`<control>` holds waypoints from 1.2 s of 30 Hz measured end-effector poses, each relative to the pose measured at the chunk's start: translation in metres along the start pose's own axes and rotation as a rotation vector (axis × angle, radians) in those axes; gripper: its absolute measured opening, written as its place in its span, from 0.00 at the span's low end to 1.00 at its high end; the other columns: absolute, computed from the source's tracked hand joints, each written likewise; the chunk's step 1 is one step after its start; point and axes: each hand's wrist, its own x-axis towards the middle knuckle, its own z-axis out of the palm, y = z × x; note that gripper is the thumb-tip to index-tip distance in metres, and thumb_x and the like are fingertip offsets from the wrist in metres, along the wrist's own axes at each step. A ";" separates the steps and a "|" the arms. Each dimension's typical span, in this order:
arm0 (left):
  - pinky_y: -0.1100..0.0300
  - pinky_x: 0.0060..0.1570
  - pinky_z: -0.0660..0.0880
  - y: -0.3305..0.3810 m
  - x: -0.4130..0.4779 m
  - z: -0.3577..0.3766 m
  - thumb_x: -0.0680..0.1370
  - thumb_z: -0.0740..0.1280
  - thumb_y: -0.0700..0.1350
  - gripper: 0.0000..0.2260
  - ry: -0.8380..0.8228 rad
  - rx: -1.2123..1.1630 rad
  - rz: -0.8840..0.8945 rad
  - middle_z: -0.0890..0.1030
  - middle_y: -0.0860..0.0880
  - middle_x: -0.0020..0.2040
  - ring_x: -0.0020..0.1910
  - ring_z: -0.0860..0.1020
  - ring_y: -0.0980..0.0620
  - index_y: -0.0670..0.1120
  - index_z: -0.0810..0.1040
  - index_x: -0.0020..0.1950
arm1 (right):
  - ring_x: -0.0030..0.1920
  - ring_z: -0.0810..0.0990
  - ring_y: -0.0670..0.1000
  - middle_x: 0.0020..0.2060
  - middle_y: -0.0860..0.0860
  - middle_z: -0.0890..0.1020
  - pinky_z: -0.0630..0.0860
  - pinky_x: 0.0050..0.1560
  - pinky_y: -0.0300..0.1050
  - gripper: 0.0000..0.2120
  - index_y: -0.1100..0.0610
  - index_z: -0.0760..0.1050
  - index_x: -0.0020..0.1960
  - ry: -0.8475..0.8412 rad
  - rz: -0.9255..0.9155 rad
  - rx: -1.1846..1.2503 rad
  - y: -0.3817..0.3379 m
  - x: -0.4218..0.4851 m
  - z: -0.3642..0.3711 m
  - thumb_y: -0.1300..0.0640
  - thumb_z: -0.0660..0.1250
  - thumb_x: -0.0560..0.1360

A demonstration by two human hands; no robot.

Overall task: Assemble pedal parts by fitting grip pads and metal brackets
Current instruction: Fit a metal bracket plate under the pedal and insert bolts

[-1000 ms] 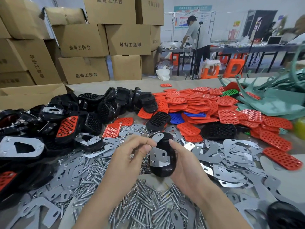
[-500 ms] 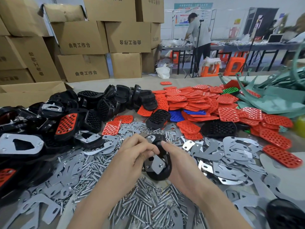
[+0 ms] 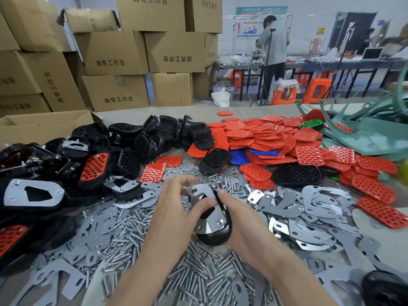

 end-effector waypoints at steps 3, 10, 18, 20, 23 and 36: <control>0.59 0.49 0.76 -0.002 0.000 0.002 0.73 0.74 0.57 0.14 -0.023 -0.099 -0.098 0.74 0.67 0.52 0.51 0.75 0.65 0.67 0.71 0.52 | 0.57 0.85 0.59 0.60 0.61 0.85 0.84 0.52 0.52 0.22 0.61 0.78 0.69 0.021 -0.020 -0.003 0.000 0.000 0.001 0.51 0.66 0.79; 0.67 0.55 0.72 -0.001 0.001 0.003 0.81 0.67 0.48 0.06 -0.013 -0.178 -0.030 0.78 0.62 0.55 0.59 0.76 0.61 0.59 0.80 0.55 | 0.48 0.86 0.56 0.52 0.59 0.86 0.83 0.44 0.48 0.17 0.61 0.80 0.66 -0.008 -0.022 -0.031 -0.001 -0.002 0.003 0.53 0.64 0.82; 0.65 0.56 0.75 0.001 0.002 0.000 0.81 0.69 0.47 0.08 -0.069 -0.297 -0.113 0.82 0.61 0.55 0.56 0.79 0.64 0.60 0.82 0.57 | 0.48 0.87 0.55 0.54 0.57 0.87 0.83 0.42 0.48 0.17 0.56 0.82 0.64 -0.044 -0.018 -0.063 0.001 -0.002 0.002 0.49 0.67 0.79; 0.64 0.57 0.75 0.002 0.001 0.000 0.81 0.68 0.47 0.10 -0.082 -0.296 -0.109 0.82 0.63 0.55 0.57 0.79 0.63 0.60 0.82 0.58 | 0.51 0.88 0.57 0.55 0.57 0.87 0.84 0.46 0.50 0.15 0.54 0.84 0.61 -0.032 -0.037 -0.084 0.002 -0.002 0.000 0.51 0.70 0.76; 0.59 0.56 0.77 0.003 0.001 0.001 0.82 0.66 0.45 0.11 -0.088 -0.331 -0.118 0.83 0.63 0.54 0.56 0.80 0.60 0.59 0.82 0.59 | 0.54 0.87 0.58 0.56 0.59 0.87 0.84 0.48 0.50 0.13 0.53 0.84 0.60 -0.046 -0.073 -0.118 0.003 -0.003 -0.002 0.54 0.71 0.76; 0.60 0.43 0.72 -0.023 0.008 -0.021 0.84 0.61 0.48 0.08 0.114 0.129 -0.094 0.80 0.60 0.53 0.40 0.73 0.62 0.57 0.75 0.60 | 0.50 0.88 0.53 0.54 0.57 0.88 0.84 0.43 0.47 0.17 0.56 0.83 0.59 0.127 -0.217 -0.024 -0.004 0.006 -0.015 0.53 0.72 0.72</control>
